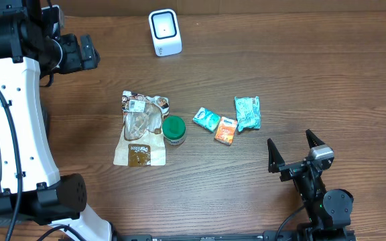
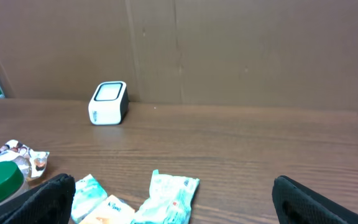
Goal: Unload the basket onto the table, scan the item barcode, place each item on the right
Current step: 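Reach the right gripper toward the green tissue bag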
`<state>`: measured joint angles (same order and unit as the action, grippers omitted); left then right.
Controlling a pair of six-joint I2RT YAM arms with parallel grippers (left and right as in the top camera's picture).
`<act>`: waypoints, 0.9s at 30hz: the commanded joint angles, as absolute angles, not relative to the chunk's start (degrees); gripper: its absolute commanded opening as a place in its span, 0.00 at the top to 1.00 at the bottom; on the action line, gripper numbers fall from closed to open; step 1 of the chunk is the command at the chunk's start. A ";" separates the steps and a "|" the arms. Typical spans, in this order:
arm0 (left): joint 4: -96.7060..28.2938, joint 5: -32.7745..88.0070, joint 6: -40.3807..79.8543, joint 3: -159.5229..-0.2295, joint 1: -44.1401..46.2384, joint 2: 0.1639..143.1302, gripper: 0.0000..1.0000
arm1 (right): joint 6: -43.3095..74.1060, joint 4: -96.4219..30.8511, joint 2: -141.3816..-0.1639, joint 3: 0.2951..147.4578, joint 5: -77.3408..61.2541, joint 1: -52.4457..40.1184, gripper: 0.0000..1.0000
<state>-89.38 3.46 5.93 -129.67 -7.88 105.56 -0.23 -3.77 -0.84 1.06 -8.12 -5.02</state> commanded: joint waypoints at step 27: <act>-89.54 4.08 5.10 -129.47 -7.86 105.80 0.00 | 4.64 -21.93 -37.12 38.68 -22.02 -5.41 0.00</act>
<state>-89.47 3.55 5.78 -129.67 -7.88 105.56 4.43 -18.98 -29.61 31.11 -20.29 -5.02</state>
